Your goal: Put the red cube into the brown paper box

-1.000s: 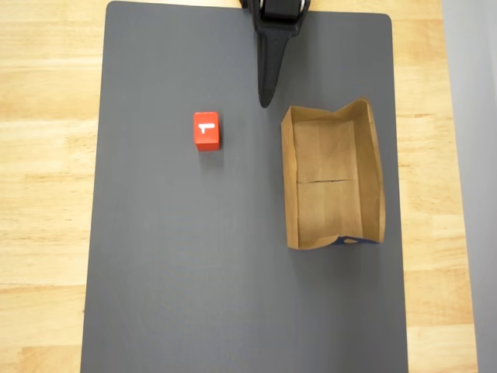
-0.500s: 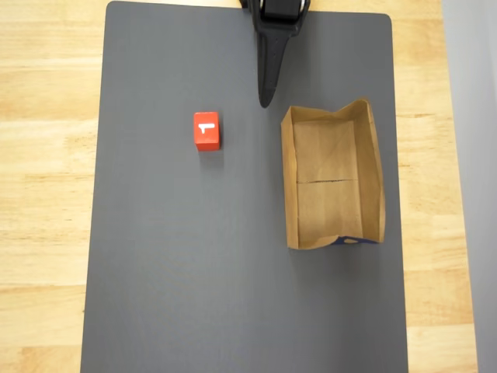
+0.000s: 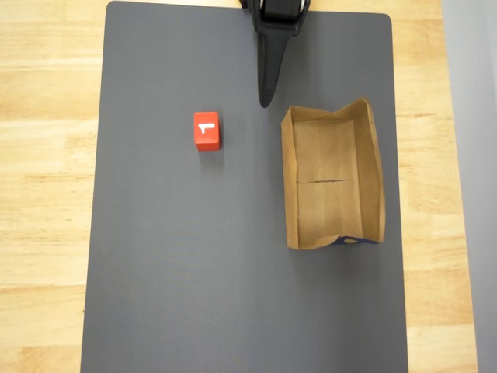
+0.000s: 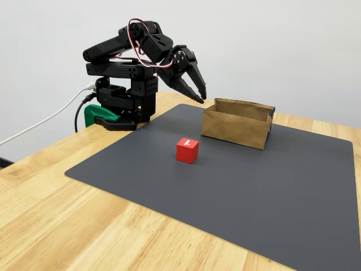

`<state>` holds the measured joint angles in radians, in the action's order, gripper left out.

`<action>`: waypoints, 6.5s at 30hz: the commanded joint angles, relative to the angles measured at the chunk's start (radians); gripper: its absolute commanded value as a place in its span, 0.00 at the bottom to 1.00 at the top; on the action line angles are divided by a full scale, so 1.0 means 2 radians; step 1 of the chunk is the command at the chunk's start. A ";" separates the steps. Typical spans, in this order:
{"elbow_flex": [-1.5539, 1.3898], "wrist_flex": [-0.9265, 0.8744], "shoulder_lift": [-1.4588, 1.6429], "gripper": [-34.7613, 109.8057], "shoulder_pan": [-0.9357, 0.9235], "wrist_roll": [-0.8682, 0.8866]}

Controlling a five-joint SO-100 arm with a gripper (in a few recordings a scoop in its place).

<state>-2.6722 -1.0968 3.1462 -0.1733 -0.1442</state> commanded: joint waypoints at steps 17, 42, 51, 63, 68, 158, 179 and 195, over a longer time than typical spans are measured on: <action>0.000 -0.004 -0.002 0.24 -0.003 -0.007; 0.094 -0.052 -0.120 0.35 -0.084 -0.086; 0.173 -0.130 -0.222 0.38 -0.171 -0.162; 0.251 -0.098 -0.423 0.43 -0.239 -0.219; 0.278 -0.098 -0.483 0.43 -0.244 -0.234; 0.208 0.109 -0.284 0.24 -0.094 -0.209; 0.193 0.127 -0.342 0.24 0.130 -0.016; 0.186 0.166 -0.428 0.38 0.179 -0.063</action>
<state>-2.2918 -0.7624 2.2826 0.1795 -0.2577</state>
